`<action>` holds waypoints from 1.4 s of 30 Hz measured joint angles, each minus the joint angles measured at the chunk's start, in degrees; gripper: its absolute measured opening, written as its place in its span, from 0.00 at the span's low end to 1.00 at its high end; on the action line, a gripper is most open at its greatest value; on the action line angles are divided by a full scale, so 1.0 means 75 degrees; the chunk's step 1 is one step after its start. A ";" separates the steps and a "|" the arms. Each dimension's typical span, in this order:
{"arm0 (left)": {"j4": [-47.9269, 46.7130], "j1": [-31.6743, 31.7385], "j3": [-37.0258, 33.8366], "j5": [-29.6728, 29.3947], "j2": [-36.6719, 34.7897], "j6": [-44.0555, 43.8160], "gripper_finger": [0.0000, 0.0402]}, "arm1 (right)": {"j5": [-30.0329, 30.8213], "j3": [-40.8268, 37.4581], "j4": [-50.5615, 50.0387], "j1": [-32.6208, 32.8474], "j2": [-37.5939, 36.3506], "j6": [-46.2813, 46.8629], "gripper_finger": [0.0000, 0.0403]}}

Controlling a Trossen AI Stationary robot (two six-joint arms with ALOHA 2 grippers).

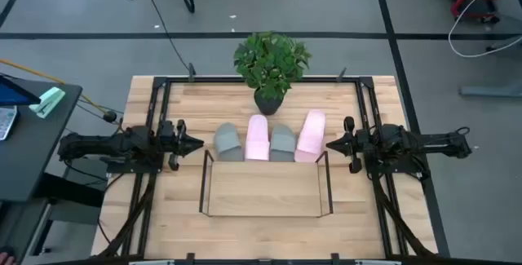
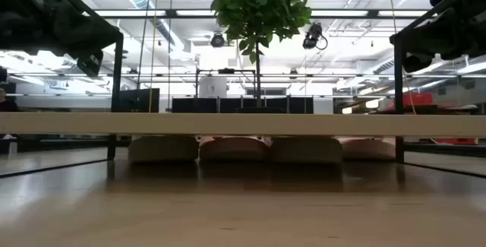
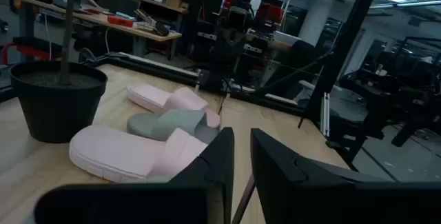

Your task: Pick and place slides into the shelf

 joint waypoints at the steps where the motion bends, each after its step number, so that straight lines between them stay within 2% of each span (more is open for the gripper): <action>1: 0.0002 -0.0001 -0.0002 0.0003 0.0000 0.0003 0.13 | 0.0002 0.0000 0.0000 0.0000 0.0001 0.0000 0.03; 12: 0.0002 -0.0001 -0.0002 0.0002 0.0000 0.0003 0.16 | 0.0001 0.0000 0.0000 -0.0002 0.0002 -0.0003 0.03; 23: 0.0002 0.0000 -0.0002 0.0000 0.0000 0.0003 0.13 | 0.0000 0.0000 0.0000 -0.0001 0.0001 0.0000 0.03; 35: 0.0002 0.0002 -0.0001 0.0001 -0.0001 0.0003 0.16 | 0.0001 0.0000 0.0000 -0.0002 0.0002 0.0000 0.03; 42: 0.0002 -0.0001 0.0001 0.0000 0.0000 0.0002 0.14 | 0.0000 0.0000 0.0000 0.0000 0.0000 0.0000 0.03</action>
